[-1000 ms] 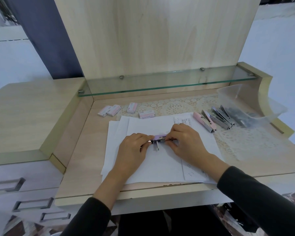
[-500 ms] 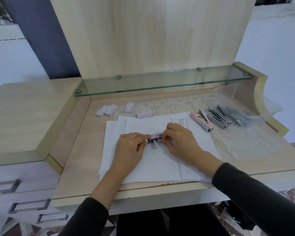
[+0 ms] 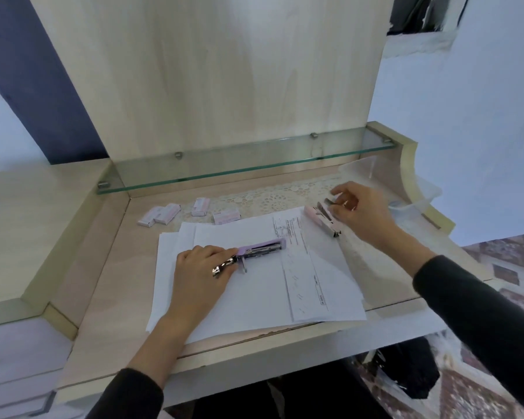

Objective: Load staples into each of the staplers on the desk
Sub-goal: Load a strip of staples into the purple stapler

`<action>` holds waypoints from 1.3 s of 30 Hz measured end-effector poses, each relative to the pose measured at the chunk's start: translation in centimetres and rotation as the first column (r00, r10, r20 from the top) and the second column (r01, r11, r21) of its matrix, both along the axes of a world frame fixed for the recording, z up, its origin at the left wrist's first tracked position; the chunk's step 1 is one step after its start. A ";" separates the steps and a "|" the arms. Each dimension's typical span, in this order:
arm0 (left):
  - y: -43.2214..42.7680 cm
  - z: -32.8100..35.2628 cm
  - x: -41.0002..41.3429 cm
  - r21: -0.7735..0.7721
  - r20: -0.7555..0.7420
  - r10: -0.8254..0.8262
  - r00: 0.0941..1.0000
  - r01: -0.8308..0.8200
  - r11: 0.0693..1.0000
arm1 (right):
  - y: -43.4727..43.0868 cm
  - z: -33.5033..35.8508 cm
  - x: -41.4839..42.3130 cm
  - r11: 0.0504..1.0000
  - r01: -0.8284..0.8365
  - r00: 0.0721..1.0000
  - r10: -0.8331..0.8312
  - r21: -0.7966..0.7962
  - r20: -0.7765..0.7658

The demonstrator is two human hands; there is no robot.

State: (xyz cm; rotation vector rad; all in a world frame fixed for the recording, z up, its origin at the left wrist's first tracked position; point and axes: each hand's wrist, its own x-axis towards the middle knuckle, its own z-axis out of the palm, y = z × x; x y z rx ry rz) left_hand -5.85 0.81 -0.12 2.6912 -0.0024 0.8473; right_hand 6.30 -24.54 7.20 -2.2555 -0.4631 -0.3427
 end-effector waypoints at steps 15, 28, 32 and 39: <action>0.6 2.5 0.6 -0.212 -0.081 -0.110 0.991 0.091 0.973 | -6.0 1.3 4.8 0.921 0.385 0.917 -0.388 -0.052 -0.091; 4.1 6.7 5.2 -0.159 -0.268 0.031 0.963 -0.076 0.984 | 5.2 2.8 3.2 0.981 -0.160 0.987 0.156 -0.109 -0.039; 5.1 6.0 7.1 -0.127 -0.404 0.129 0.906 -0.195 0.973 | 9.7 1.4 3.7 0.923 -0.309 0.950 0.287 -0.230 -0.125; 4.2 5.2 9.3 -0.153 -0.435 0.144 0.889 -0.231 0.961 | 14.5 -1.1 5.1 0.823 -0.443 0.895 0.386 -0.356 -0.223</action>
